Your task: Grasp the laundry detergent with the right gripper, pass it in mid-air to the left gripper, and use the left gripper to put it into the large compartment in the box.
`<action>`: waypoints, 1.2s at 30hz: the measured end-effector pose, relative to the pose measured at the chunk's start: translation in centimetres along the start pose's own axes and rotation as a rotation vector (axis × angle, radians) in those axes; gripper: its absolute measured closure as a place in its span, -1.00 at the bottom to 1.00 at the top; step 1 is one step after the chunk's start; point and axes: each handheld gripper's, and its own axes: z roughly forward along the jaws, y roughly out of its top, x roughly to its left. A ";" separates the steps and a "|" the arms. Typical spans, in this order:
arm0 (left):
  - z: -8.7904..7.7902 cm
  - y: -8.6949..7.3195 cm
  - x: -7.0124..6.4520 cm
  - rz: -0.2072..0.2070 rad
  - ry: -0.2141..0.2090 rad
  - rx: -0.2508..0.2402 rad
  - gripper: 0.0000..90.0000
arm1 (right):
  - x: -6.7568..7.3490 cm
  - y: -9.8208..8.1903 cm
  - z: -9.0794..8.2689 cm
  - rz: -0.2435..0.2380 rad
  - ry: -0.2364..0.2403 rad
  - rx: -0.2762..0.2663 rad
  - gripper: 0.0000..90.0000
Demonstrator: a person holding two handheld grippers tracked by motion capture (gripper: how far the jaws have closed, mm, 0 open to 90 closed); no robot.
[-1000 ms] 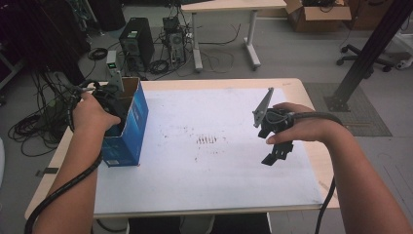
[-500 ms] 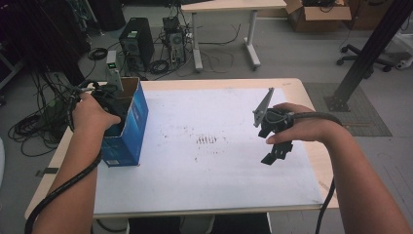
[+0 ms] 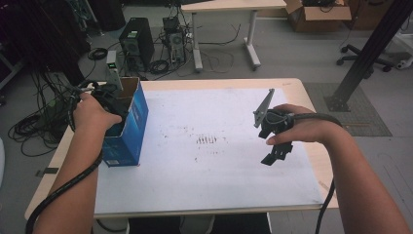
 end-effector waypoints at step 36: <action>-6.6 -2.5 -1.2 0.046 0.073 -0.095 -0.71 | 0.2 0.6 0.3 -0.024 0.015 -0.004 -0.92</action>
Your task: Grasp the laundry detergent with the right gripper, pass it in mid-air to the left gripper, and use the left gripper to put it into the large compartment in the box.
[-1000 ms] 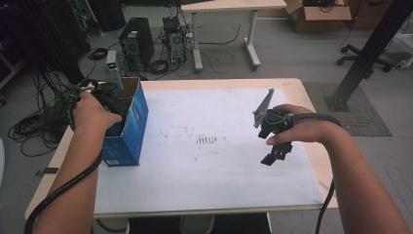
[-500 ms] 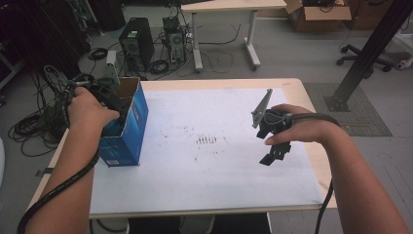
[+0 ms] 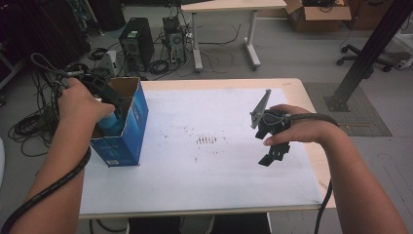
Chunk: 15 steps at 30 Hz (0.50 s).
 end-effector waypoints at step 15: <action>-2.5 -0.8 -2.3 0.121 0.044 -0.047 -1.00 | 0.1 0.3 0.2 0.003 -0.003 0.006 -0.92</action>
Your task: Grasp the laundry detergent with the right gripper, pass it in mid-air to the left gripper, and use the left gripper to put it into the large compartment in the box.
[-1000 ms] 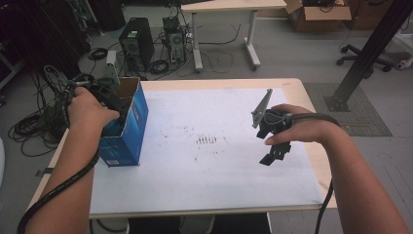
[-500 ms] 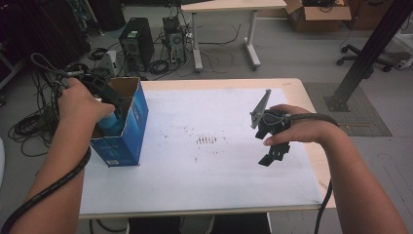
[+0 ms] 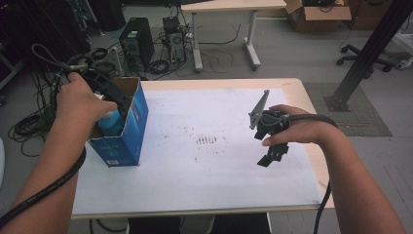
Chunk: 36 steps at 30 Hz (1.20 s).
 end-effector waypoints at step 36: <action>-6.5 -2.7 -13.4 1.033 -0.254 -0.046 -1.00 | 3.5 3.1 -0.8 -0.110 -0.021 0.083 -0.92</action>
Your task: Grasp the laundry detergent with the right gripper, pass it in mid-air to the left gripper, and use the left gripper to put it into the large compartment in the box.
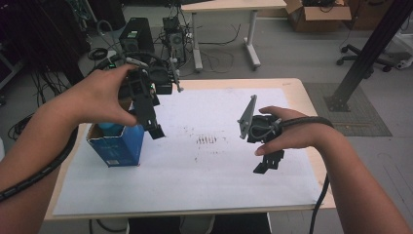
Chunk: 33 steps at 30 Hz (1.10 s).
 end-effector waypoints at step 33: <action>8.4 2.3 0.7 0.184 -0.018 0.104 -1.00 | -3.6 -1.0 1.3 0.082 0.026 0.058 -0.92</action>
